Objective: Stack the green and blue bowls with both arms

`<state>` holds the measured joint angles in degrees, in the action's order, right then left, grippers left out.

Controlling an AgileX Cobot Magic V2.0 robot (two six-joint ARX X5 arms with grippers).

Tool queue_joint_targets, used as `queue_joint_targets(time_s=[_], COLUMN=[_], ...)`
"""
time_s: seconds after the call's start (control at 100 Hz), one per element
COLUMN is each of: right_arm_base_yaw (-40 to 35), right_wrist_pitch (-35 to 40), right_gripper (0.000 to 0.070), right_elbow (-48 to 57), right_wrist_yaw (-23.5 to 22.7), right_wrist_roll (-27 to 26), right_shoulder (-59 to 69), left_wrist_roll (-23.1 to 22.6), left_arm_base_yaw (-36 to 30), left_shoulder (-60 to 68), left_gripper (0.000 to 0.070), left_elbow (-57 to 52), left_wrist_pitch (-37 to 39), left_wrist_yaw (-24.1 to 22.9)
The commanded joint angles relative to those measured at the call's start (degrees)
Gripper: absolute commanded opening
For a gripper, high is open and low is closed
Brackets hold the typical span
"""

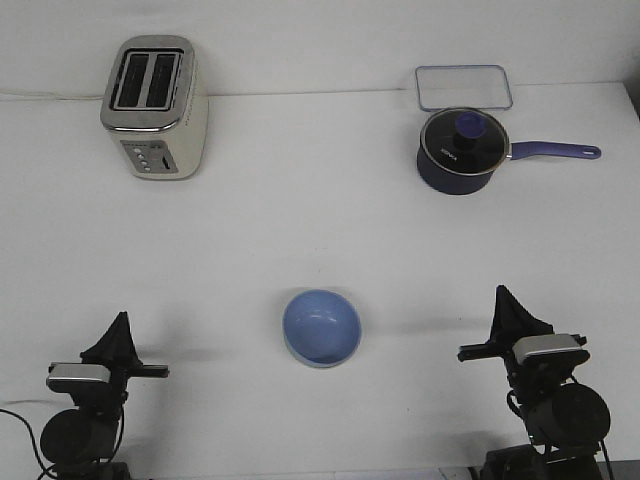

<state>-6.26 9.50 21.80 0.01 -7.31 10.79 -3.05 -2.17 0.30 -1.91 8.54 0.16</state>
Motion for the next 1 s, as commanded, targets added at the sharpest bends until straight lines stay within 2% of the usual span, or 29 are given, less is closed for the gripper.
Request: queue_joint_targets(time_s=[0.0, 0.43, 0.51, 0.58, 0.73, 0.89, 0.99], right_arm_base_yaw=[0.02, 0.02, 0.15, 0.76, 3.61, 5.66, 5.97], right_wrist_pitch=[-0.72, -0.90, -0.31, -0.31, -0.46, -1.49, -5.77], right_gripper=[0.0000, 0.0000, 0.0000, 0.0000, 0.0000, 0.0000, 0.0000], right_elbow=[0.26, 0.24, 0.15, -0.70, -7.74, -15.10, -19.32], right_wrist_yaw=[0.04, 0.09, 0.46, 0.44, -0.04, -0.15, -0.07], right_wrist_roll=[0.00, 0.42, 5.79, 8.46, 18.36, 21.33, 23.30], right_shoulder=[0.07, 0.07, -0.52, -1.88, -7.91, -10.71, -10.71], left_wrist_roll=[0.09, 0.09, 0.09, 0.09, 0.09, 0.09, 0.09], left_arm_base_yaw=[-0.15, -0.15, -0.15, -0.15, -0.15, -0.15, -0.15], left_shoulder=[-0.04, -0.04, -0.04, -0.04, -0.04, -0.04, -0.04], left_gripper=[0.0015, 0.0015, 0.0015, 0.0015, 0.0015, 0.0015, 0.0015], left_elbow=[1.01, 1.01, 1.01, 1.01, 1.01, 1.01, 1.01], left_wrist_pitch=[0.48, 0.52, 0.52, 0.55, 0.52, 0.52, 0.52], left_wrist_yaw=[0.11, 0.11, 0.11, 0.11, 0.11, 0.11, 0.11])
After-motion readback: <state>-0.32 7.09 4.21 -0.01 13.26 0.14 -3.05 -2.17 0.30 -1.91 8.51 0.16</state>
